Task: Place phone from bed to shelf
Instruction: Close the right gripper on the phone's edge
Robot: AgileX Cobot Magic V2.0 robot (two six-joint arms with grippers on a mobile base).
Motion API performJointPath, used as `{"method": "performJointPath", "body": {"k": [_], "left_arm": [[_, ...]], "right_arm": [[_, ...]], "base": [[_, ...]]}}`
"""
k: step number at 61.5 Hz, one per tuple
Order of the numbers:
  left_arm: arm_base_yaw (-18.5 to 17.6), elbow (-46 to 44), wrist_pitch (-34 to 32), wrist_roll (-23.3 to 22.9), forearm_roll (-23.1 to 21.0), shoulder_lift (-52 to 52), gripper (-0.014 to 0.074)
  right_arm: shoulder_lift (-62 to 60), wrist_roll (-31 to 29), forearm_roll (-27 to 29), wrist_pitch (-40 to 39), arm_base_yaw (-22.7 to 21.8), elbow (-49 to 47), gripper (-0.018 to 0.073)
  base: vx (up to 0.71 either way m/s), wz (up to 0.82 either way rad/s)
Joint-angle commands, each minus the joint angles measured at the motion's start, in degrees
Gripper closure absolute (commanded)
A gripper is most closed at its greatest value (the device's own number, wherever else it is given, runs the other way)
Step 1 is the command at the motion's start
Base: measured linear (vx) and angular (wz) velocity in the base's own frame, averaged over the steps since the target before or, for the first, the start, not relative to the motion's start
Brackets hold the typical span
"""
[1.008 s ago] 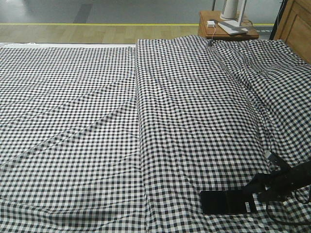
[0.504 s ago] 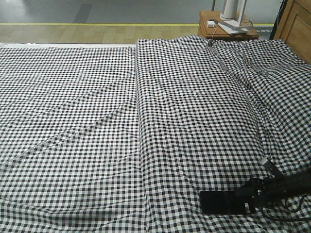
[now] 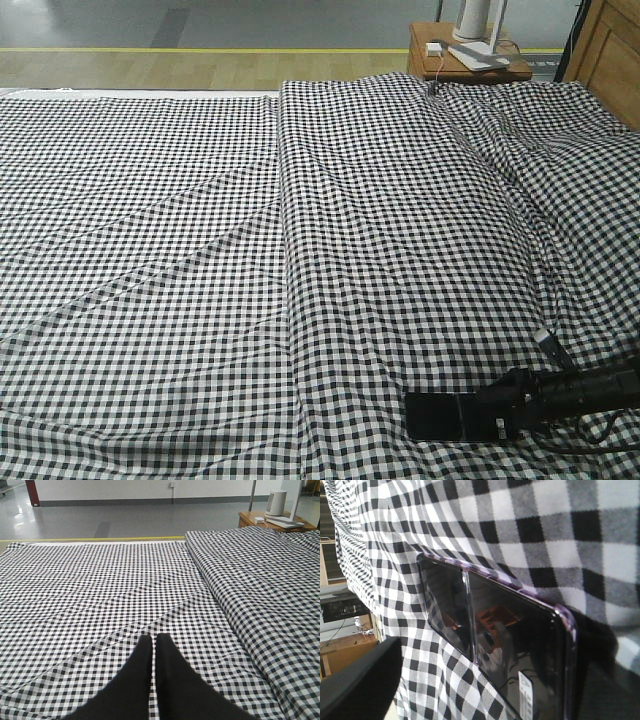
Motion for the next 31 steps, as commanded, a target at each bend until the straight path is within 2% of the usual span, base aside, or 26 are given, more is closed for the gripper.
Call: {"method": "performJointPath", "body": {"k": [1, 9, 18, 31], "left_arm": [[0.11, 0.13, -4.19, -0.22, -0.55, -0.39, 0.0596], [0.11, 0.13, -4.19, -0.22, -0.55, -0.39, 0.0596], [0.11, 0.13, -4.19, -0.22, -0.55, -0.39, 0.0596], [0.11, 0.13, -4.19, -0.22, -0.55, -0.39, 0.0596]], "right_arm": [[-2.71, -1.06, 1.69, 6.19, 0.05, -0.44, -0.0001], [-2.71, -1.43, 1.69, 5.45, 0.05, -0.44, 0.005], [-2.71, -1.71, 1.64, 4.75, 0.05, -0.44, 0.017], [-2.71, -2.17, 1.64, 4.25, 0.05, -0.44, 0.044]], "base": [[0.0, 0.0], [0.0, 0.0], [0.0, 0.0], [0.0, 0.0]]}}
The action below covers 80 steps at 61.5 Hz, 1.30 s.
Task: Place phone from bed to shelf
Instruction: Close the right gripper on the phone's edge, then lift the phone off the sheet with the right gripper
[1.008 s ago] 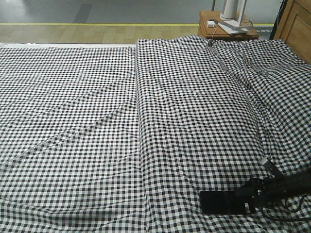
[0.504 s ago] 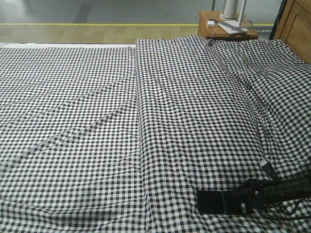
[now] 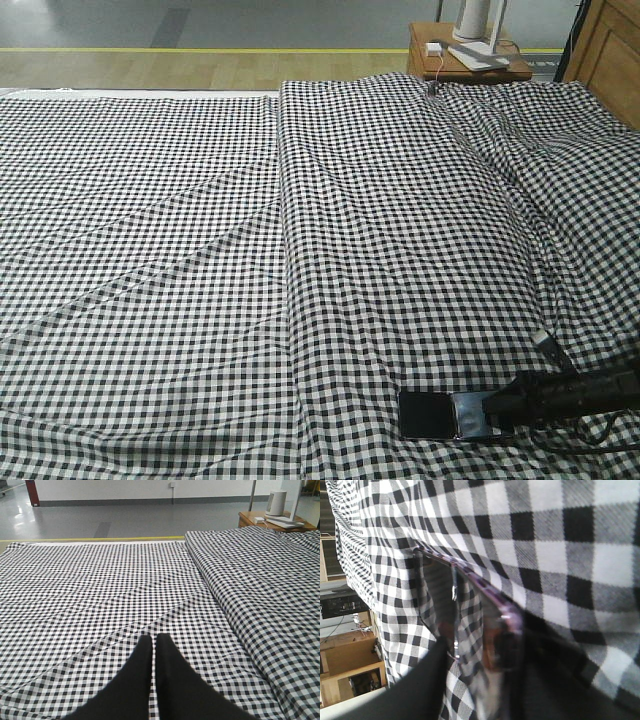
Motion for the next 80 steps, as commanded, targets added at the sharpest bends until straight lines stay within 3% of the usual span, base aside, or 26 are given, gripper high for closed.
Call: {"method": "performJointPath", "body": {"k": [1, 7, 32, 59, 80], "left_arm": [[0.11, 0.13, -4.19, -0.22, -0.55, -0.39, 0.0596], [0.11, 0.13, -4.19, -0.22, -0.55, -0.39, 0.0596], [0.11, 0.13, -4.19, -0.22, -0.55, -0.39, 0.0596], [0.11, 0.13, -4.19, -0.22, -0.55, -0.39, 0.0596], [0.11, 0.13, -4.19, -0.22, -0.55, -0.39, 0.0596]], "right_arm": [[-2.93, -0.93, 1.58, 4.31, 0.05, -0.44, 0.046], [-3.07, -1.36, 1.13, 4.31, 0.05, -0.44, 0.0575], [-5.41, -2.51, 0.8, 9.68, 0.05, -1.14, 0.0568], [-13.76, 2.08, -0.44, 9.68, 0.18, -0.77, 0.0563], [-24.41, -1.61, 0.12, 9.74, 0.18, 9.14, 0.0561]], "base": [[0.0, 0.0], [0.0, 0.0], [0.0, 0.0], [0.0, 0.0], [0.0, 0.0]]}}
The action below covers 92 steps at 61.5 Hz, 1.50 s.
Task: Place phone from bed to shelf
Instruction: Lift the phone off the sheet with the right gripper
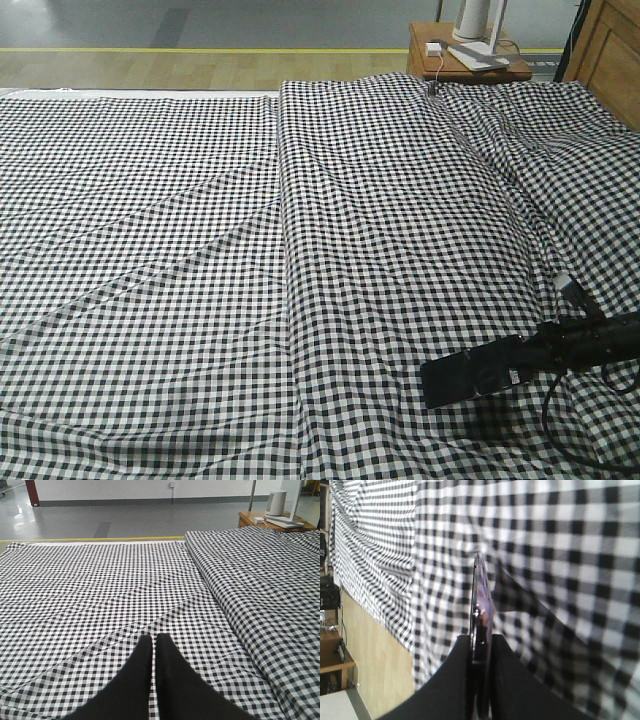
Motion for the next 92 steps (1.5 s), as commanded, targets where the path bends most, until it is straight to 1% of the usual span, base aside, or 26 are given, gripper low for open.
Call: {"method": "performJointPath", "body": {"k": [1, 10, 29, 43, 50, 62, 77, 87, 92], "left_arm": [[0.11, 0.13, -4.19, -0.22, -0.55, -0.39, 0.0596], [0.11, 0.13, -4.19, -0.22, -0.55, -0.39, 0.0596], [0.11, 0.13, -4.19, -0.22, -0.55, -0.39, 0.0596], [0.11, 0.13, -4.19, -0.22, -0.55, -0.39, 0.0596], [0.11, 0.13, -4.19, -0.22, -0.55, -0.39, 0.0596], [0.11, 0.13, -4.19, -0.22, -0.55, -0.39, 0.0596], [0.11, 0.13, -4.19, -0.22, -0.55, -0.39, 0.0596], [0.11, 0.13, -4.19, -0.22, -0.55, -0.39, 0.0596], [0.11, 0.13, -4.19, -0.22, -0.55, -0.39, 0.0596]], "right_arm": [[-6.87, -2.58, 2.86, 8.75, -0.01, 2.78, 0.0561], [-12.64, -4.71, 5.63, 8.75, -0.01, 8.0, 0.0561], [-26.54, -4.86, 6.17, 8.75, 0.06, 17.52, 0.0561], [-38.56, -4.95, 7.76, 8.75, 0.63, 21.58, 0.0561], [-44.31, -4.36, 7.45, 8.75, 3.54, 21.58, 0.0561], [-52.4, -3.44, 7.8, 8.7, 10.2, 21.58, 0.0561], [-59.22, -1.54, 8.69, 8.7, 16.94, 21.58, 0.0561], [-62.41, -1.53, 11.06, 8.7, 22.45, 21.58, 0.0561], [-63.07, -1.53, 11.32, 8.7, 25.4, 21.58, 0.0561]], "base": [[0.0, 0.0], [0.0, 0.0], [0.0, 0.0], [0.0, 0.0], [0.0, 0.0], [0.0, 0.0], [0.0, 0.0], [0.0, 0.0], [0.0, 0.0]]}}
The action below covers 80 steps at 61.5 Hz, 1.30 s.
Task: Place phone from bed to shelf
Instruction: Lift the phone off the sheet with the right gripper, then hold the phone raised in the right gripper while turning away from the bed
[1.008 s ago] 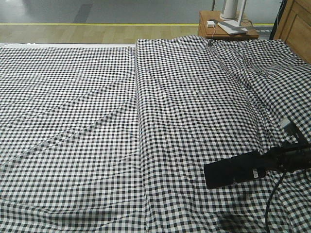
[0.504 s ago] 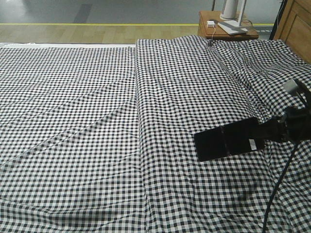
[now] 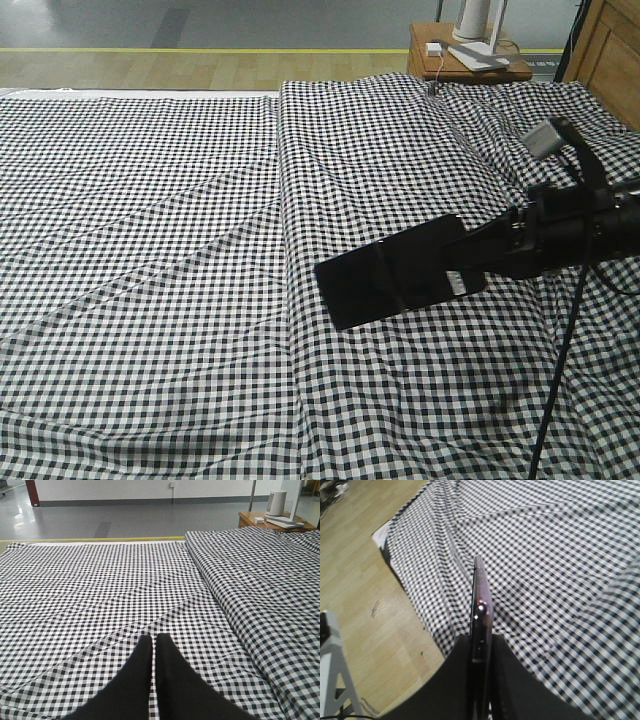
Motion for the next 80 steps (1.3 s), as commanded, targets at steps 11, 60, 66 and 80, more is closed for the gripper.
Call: {"method": "performJointPath", "body": {"k": [11, 60, 66, 80], "left_arm": [[0.11, 0.13, -4.19, -0.22, -0.55, -0.39, 0.0596], [0.11, 0.13, -4.19, -0.22, -0.55, -0.39, 0.0596], [0.11, 0.13, -4.19, -0.22, -0.55, -0.39, 0.0596], [0.11, 0.13, -4.19, -0.22, -0.55, -0.39, 0.0596]], "right_arm": [[-3.54, 0.31, 6.68, 6.16, 8.19, -1.34, 0.0561], [-17.85, 1.36, 12.07, 6.1, 18.7, -1.34, 0.0561], [-18.21, 1.5, 12.07, 6.1, 18.7, -1.34, 0.0561], [-18.19, 1.5, 11.82, 6.1, 18.7, -1.34, 0.0561]], "base": [[0.0, 0.0], [0.0, 0.0], [0.0, 0.0], [0.0, 0.0]]}}
